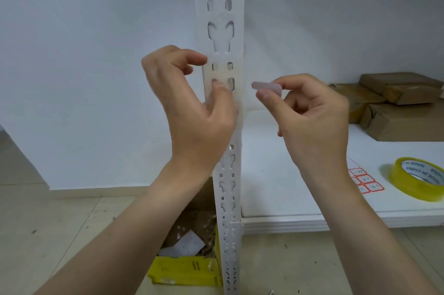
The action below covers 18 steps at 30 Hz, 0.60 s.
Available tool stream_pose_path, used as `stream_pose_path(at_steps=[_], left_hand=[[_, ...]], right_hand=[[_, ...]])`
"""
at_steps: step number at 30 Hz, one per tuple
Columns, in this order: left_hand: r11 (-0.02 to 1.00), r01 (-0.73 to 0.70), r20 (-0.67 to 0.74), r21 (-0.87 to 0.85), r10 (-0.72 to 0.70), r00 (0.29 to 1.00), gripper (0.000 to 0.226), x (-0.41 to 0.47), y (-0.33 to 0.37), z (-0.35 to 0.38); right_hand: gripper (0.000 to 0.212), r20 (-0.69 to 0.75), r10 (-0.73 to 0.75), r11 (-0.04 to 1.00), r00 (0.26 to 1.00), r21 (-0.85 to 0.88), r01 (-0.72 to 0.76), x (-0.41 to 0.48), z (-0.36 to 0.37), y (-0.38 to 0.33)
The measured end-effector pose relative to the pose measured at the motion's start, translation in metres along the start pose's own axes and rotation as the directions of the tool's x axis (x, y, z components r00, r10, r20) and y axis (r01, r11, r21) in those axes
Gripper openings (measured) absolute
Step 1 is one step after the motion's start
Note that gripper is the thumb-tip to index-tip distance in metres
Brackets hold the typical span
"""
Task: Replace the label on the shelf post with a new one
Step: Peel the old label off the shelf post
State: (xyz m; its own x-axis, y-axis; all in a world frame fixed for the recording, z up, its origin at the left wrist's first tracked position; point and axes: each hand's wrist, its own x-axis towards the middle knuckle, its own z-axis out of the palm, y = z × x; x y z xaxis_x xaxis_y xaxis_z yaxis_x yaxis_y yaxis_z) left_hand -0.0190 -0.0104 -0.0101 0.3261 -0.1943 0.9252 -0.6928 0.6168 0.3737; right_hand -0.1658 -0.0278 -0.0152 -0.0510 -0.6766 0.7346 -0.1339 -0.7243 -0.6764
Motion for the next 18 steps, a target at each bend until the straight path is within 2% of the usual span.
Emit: stream_pose_path(at_steps=[3,5,7,9,10,12,14,16,18], left_hand=[[0.950,-0.312,0.128,0.029,0.306,0.943,0.016,-0.017,0.015,0.006],[0.930,-0.359,0.288,-0.075,0.365,0.885,0.017,-0.032,0.023,0.016],[0.960,-0.251,0.473,-0.126,0.281,0.835,0.019,-0.047,0.027,0.028],[0.996,-0.060,0.611,-0.063,0.086,0.787,0.022,-0.064,0.028,0.040],[0.999,0.038,0.657,-0.014,-0.020,0.754,0.024,-0.072,0.027,0.045],[0.980,0.170,0.735,0.100,-0.188,0.652,0.029,-0.086,0.023,0.055],[0.952,0.225,0.774,0.206,-0.299,0.558,0.033,-0.099,0.017,0.062],[0.932,0.253,0.762,0.260,-0.360,0.538,0.034,-0.111,0.007,0.068],[0.919,0.272,0.742,0.287,-0.393,0.543,0.033,-0.120,-0.004,0.072]], right_hand=[[0.011,0.082,0.135,0.986,0.987,-0.110,-0.126,-0.001,-0.015,0.013],[0.012,0.142,0.254,0.958,0.957,-0.174,-0.229,-0.005,-0.028,0.026],[0.017,0.195,0.360,0.902,0.912,-0.320,-0.288,-0.012,-0.040,0.043],[0.012,0.222,0.462,0.822,0.859,-0.470,-0.321,-0.023,-0.051,0.067],[0.014,0.226,0.500,0.776,0.836,-0.546,-0.317,-0.030,-0.054,0.081],[0.028,0.242,0.511,0.680,0.824,-0.701,-0.216,-0.045,-0.056,0.112],[0.028,0.261,0.499,0.594,0.826,-0.797,-0.107,-0.058,-0.055,0.134],[0.019,0.266,0.526,0.534,0.808,-0.842,-0.070,-0.066,-0.050,0.146],[0.016,0.284,0.578,0.519,0.765,-0.851,-0.077,-0.069,-0.047,0.153]])
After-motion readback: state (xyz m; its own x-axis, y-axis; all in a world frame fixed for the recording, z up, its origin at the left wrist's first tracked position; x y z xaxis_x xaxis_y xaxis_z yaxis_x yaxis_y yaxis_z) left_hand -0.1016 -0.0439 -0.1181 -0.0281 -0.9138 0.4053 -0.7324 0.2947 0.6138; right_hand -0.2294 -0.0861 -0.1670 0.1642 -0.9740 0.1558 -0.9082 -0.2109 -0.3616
